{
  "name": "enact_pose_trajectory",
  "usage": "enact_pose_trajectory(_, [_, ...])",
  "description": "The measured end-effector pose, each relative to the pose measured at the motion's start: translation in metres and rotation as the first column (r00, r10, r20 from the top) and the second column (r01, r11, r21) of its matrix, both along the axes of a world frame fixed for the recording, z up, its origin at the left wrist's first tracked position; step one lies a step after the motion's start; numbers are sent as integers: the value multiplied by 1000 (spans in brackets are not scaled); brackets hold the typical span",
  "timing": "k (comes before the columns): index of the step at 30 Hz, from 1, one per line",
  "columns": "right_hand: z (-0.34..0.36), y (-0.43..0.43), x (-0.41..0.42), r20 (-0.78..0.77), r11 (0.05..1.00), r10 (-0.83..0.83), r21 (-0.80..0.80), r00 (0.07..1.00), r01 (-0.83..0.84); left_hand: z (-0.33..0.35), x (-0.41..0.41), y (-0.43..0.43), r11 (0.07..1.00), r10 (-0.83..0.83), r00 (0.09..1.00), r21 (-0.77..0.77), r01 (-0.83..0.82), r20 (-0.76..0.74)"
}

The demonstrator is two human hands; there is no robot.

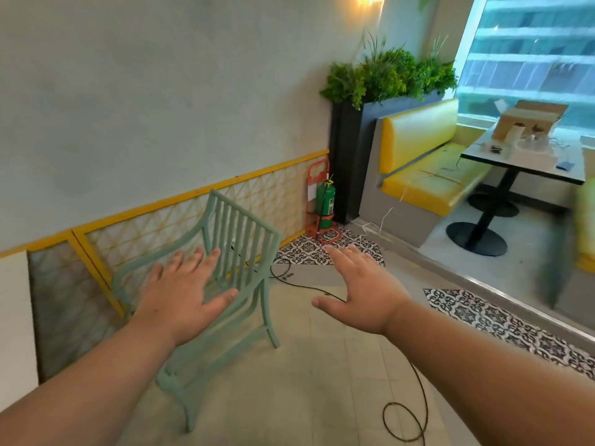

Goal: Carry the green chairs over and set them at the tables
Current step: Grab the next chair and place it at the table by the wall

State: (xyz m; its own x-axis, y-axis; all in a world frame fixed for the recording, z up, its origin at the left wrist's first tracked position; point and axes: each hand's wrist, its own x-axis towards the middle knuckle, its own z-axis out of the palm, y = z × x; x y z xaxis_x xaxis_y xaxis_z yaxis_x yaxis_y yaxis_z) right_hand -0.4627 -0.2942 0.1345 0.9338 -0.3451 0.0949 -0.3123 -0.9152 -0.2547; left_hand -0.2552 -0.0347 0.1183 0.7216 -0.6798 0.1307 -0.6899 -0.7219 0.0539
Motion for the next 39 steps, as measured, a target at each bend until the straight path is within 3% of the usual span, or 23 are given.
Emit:
enact_pose_trajectory(9, [-2,-121,116,-11,999,54,-1,998,-54,-11,108,-122,1000,15,1000,6,-15,-25])
enact_pose_trajectory(13, [-8,-193,173,21,994,109,-16,994,-109,-19,155,-177,996,89,995,-7,-89,-38])
enact_pose_trajectory(19, [-7,-285,271,-51,981,187,-36,981,-189,-23,210,-236,980,197,978,-12,-199,-68])
enact_pose_trajectory(27, [-28,-309,416,-75,914,403,-16,912,-405,-45,298,-256,935,352,931,94,-343,-98])
enact_pose_trajectory(39, [-44,-340,608,-110,804,593,19,798,-595,-44,427,-295,854,521,851,30,-520,-70])
